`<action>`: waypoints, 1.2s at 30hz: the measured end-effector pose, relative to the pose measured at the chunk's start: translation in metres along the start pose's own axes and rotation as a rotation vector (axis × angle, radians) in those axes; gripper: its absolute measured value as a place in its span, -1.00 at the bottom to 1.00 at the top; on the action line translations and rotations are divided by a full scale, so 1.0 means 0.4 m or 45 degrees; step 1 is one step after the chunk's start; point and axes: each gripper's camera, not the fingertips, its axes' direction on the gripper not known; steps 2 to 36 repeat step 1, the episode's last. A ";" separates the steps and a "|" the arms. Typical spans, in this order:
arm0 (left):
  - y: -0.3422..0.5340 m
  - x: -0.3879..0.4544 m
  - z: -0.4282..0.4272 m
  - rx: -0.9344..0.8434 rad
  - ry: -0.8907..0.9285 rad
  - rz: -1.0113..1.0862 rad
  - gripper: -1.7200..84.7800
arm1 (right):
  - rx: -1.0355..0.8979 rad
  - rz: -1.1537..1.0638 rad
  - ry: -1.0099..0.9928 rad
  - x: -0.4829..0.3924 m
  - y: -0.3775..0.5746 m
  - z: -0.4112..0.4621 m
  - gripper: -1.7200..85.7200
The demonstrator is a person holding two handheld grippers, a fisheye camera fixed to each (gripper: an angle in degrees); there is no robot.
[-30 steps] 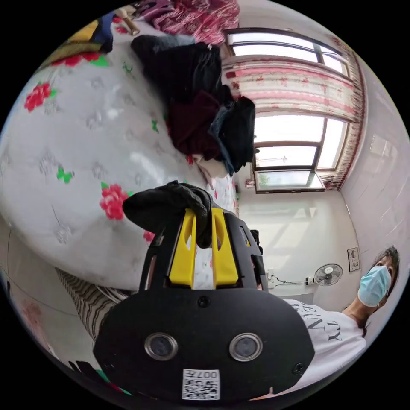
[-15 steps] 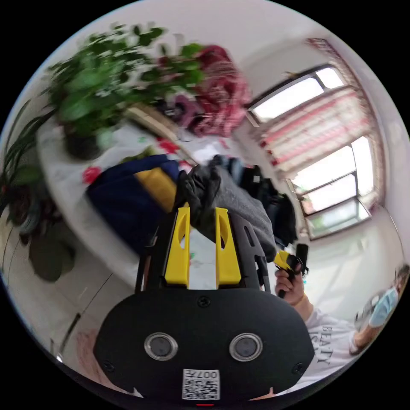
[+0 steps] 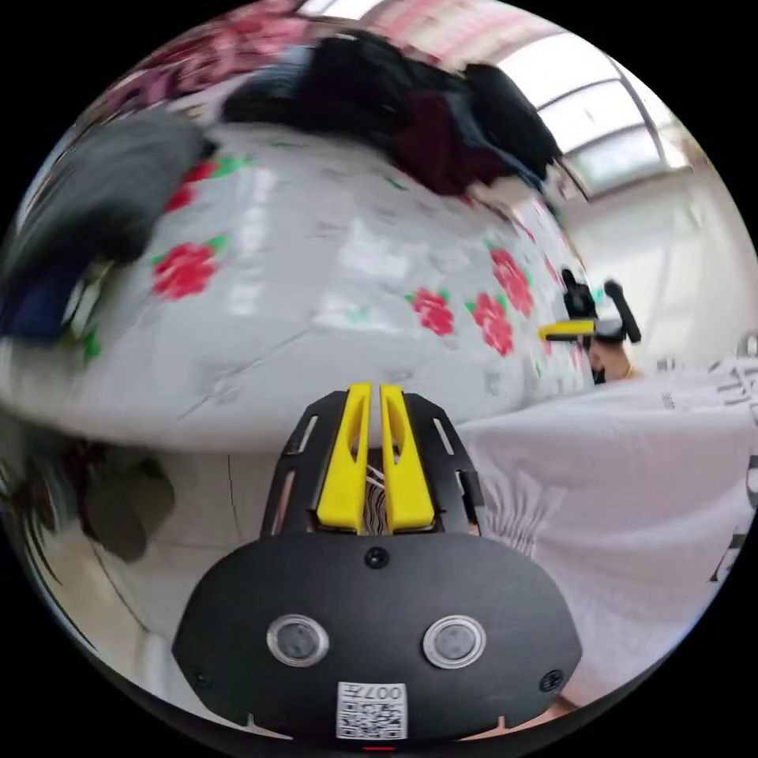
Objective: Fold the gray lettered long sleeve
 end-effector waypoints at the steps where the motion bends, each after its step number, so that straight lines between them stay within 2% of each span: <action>1: -0.062 0.083 0.053 -0.071 -0.024 0.141 -0.97 | 0.003 0.030 0.021 0.026 0.022 -0.003 -0.83; 36: -0.062 0.083 0.053 -0.071 -0.024 0.141 -0.97 | 0.003 0.030 0.021 0.026 0.022 -0.003 -0.83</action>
